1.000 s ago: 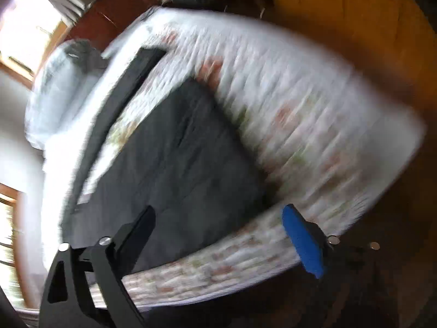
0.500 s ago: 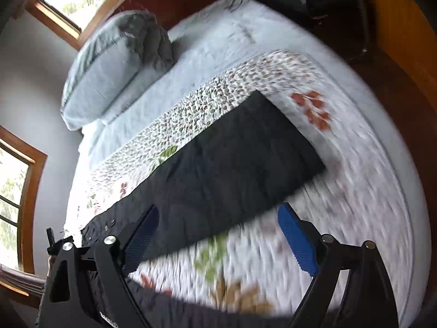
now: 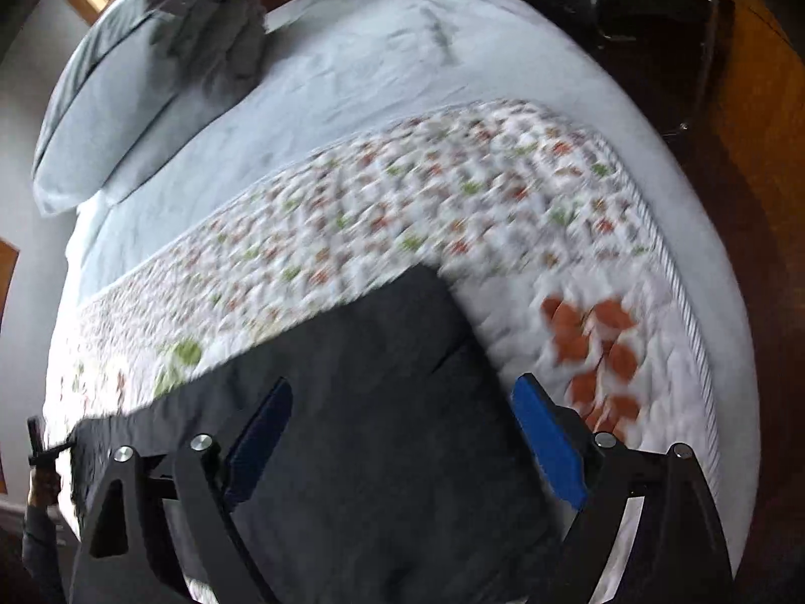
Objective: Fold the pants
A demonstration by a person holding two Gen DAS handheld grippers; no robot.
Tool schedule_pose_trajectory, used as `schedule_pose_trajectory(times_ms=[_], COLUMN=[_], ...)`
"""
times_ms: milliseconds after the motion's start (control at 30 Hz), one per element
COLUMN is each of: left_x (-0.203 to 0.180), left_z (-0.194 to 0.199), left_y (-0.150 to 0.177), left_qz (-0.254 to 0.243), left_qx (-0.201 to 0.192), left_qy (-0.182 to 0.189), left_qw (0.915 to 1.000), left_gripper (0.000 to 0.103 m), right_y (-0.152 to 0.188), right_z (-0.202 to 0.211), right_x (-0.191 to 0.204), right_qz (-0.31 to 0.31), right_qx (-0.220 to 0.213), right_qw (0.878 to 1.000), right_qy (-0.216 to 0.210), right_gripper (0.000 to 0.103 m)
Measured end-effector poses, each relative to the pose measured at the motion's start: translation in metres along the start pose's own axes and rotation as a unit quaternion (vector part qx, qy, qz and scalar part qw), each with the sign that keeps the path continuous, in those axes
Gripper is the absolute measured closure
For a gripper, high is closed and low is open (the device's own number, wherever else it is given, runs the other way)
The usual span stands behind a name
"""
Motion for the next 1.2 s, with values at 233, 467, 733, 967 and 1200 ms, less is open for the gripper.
schedule_pose_trajectory(times_ms=[233,467,733,967,1200], left_x=[0.005,0.022,0.011,0.005,-0.017], left_z=[-0.005,0.007,0.026,0.073,0.123], left_y=[-0.005,-0.004,-0.002,0.005,0.029], left_qz=[0.014,0.023,0.01,0.0,-0.021], left_qx=[-0.001,0.004,-0.015,-0.063,-0.106], left_qy=[0.028,0.027,0.016,0.054,0.103], left_qw=[0.9995,0.9994,0.9997,0.9965,0.9888], left_gripper=[0.022,0.053,0.085,0.093,0.094], right_y=[-0.02,-0.019,-0.017,-0.002,0.043], right_z=[-0.051,-0.048,0.013,0.118,0.207], right_x=[-0.012,0.025,0.063,0.058,0.066], right_qz=[0.01,0.074,0.11,0.11,0.112], right_qx=[0.046,0.067,0.013,-0.052,-0.096], right_qw=[0.998,0.991,0.989,0.989,0.986], right_qy=[-0.035,-0.091,-0.095,-0.084,-0.078], right_gripper=[0.006,0.07,0.091,0.092,0.094])
Point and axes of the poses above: each gripper's, at about its wrist camera, not at the fingertips, and z roughly against the way its jaws point, x to its left, y to its underside, the point moved 10 cm from there along -z, roughly the way its jaws point, and after that the axes turned 11 degrees about z, right-handed, at the moved point
